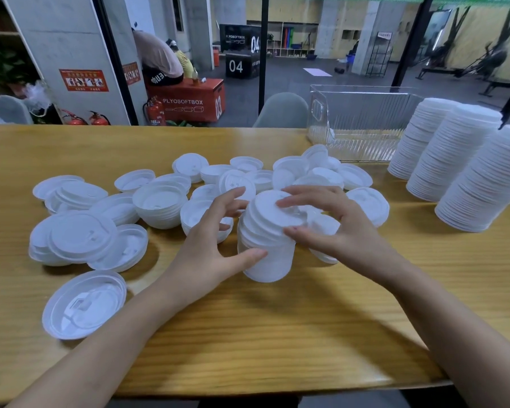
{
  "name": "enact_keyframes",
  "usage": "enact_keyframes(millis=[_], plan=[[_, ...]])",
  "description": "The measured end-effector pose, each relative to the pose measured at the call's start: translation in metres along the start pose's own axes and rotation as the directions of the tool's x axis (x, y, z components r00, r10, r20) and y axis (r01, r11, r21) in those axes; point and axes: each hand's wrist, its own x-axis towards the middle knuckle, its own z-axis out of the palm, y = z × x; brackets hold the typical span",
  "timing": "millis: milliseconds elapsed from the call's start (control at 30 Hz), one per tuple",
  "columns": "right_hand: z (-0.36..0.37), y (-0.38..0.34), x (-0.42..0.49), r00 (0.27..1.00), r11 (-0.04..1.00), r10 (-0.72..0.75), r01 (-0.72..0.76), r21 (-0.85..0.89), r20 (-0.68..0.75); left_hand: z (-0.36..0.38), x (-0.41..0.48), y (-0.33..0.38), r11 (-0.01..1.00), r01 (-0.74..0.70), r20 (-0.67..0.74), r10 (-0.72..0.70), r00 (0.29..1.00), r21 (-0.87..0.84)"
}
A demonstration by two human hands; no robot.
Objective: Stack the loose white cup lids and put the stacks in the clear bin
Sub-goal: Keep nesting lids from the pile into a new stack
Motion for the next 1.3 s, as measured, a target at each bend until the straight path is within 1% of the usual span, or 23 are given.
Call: enact_keyframes(millis=[167,533,633,700,800,933,1000,1133,1300], plan=[[0.007,0.001,0.006,0.999,0.997,-0.029,0.032,-0.073,0.038,0.0,0.0,0.0,1.0,0.002,0.005,-0.002,1.0,-0.025],[0.011,0.006,0.007,0.997,0.992,-0.046,0.054,-0.114,0.066,-0.001,0.001,0.001,1.0,0.016,0.012,-0.016,1.0,-0.011],[0.011,0.004,0.006,0.997,0.991,-0.06,0.065,-0.114,0.054,-0.001,0.0,0.001,1.0,0.002,0.008,-0.002,1.0,-0.017],[0.006,0.003,0.003,0.998,0.993,-0.066,0.068,-0.096,0.016,-0.001,-0.001,0.001,1.0,-0.007,0.011,0.007,1.0,-0.013],[-0.007,0.012,-0.006,0.997,0.995,-0.027,0.02,-0.097,-0.072,-0.004,-0.003,0.0,1.0,-0.007,0.01,0.007,1.0,-0.011],[-0.015,0.039,-0.024,0.979,0.972,0.096,-0.131,-0.196,-0.181,-0.006,-0.004,0.0,1.0,-0.023,-0.004,0.022,1.0,-0.016],[-0.014,0.047,-0.033,0.974,0.948,0.134,-0.18,-0.264,-0.184,-0.006,-0.005,0.001,1.0,-0.027,-0.005,0.027,1.0,-0.015],[-0.012,0.053,-0.041,0.971,0.904,0.193,-0.231,-0.361,-0.14,-0.006,-0.006,0.0,1.0,-0.023,0.001,0.023,1.0,-0.006],[-0.01,0.057,-0.041,0.969,0.893,0.207,-0.243,-0.379,-0.135,-0.007,-0.007,0.0,1.0,-0.021,0.004,0.021,1.0,-0.008]])
